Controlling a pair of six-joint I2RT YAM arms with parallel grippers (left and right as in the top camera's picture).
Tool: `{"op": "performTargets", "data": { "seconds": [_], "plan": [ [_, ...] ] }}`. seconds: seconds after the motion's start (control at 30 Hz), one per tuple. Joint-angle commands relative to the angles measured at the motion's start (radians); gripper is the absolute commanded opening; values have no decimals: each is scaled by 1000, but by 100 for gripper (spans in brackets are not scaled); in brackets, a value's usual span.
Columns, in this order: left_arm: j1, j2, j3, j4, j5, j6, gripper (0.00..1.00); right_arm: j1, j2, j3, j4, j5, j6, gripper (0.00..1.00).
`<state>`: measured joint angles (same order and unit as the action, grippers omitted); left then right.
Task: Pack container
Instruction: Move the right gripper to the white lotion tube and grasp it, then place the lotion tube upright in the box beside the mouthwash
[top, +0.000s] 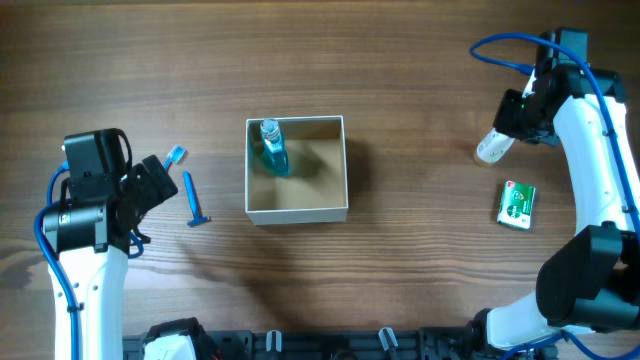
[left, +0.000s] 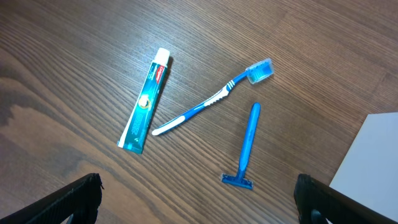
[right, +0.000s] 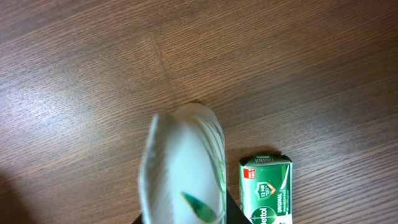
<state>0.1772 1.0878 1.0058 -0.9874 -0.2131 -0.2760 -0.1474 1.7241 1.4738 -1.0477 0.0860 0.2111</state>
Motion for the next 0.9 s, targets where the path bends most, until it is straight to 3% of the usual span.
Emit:
{"op": "performTargets", "data": {
  "seconds": [0.0, 0.2, 0.33, 0.43, 0.6, 0.87],
  "plan": [
    [6, 5, 20, 2, -24, -9, 100, 30, -78, 34, -19, -3, -11, 4],
    [6, 5, 20, 3, -24, -9, 100, 309, -256, 195, -106, -9, -24, 4],
    [6, 5, 20, 3, -24, -9, 100, 628, -252, 307, -65, 8, 59, 4],
    [6, 5, 20, 3, -24, -9, 100, 761, -195, 307, -44, 73, 147, 4],
    [6, 5, 20, 3, -24, -9, 100, 847, -39, 306, -34, 67, 251, 4],
    [6, 5, 20, 3, -24, -9, 100, 844, 166, 306, 64, 74, 315, 4]
  ]
}}
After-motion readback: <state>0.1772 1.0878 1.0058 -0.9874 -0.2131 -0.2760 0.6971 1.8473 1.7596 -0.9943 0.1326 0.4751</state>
